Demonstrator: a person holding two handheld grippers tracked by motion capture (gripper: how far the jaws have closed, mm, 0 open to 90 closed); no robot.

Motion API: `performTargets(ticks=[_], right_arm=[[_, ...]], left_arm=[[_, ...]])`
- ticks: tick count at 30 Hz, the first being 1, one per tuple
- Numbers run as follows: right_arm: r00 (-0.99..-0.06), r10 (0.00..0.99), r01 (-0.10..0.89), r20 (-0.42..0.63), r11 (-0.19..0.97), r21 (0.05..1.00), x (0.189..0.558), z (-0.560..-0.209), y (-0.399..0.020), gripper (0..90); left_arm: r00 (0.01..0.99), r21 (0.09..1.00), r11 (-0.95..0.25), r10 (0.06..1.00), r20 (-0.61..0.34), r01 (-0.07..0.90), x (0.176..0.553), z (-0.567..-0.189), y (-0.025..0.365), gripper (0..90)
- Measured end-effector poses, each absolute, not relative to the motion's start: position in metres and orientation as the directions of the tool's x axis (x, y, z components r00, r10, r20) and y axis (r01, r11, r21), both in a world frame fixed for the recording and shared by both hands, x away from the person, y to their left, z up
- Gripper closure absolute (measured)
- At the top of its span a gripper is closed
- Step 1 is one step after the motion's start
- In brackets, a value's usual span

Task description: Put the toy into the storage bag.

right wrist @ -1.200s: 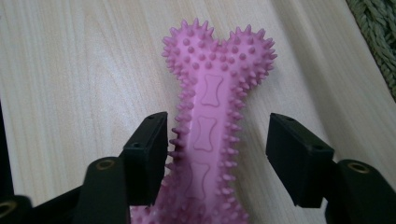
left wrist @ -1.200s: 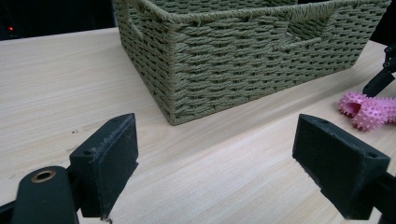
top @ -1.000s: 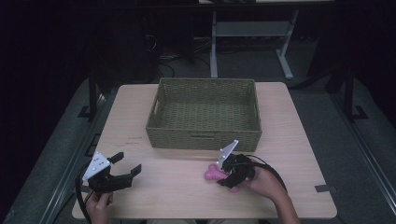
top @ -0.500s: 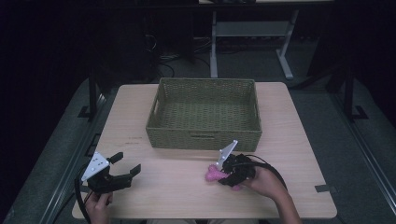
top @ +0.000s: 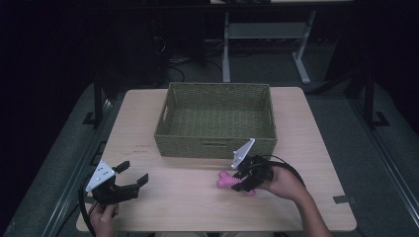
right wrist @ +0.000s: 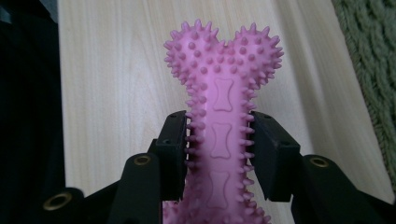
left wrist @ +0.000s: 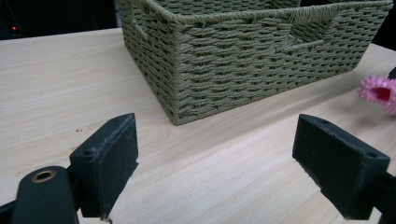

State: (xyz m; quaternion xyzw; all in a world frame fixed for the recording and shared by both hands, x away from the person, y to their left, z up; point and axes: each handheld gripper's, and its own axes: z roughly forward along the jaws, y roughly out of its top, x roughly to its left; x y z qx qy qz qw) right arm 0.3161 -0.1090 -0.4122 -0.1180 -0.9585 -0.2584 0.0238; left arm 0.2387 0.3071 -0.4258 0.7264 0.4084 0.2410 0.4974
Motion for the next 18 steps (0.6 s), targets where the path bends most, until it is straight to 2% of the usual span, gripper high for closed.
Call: performTargets(ticks=[18], right_arm=[[-0.979, 0.147, 0.201, 0.142, 0.815, 0.544, 0.345, -0.373, -0.113, 58.0]], left_arm=[[0.549, 0.92, -0.167, 0.834, -0.06, 0.355, 0.239, -0.426, 0.307, 13.9]])
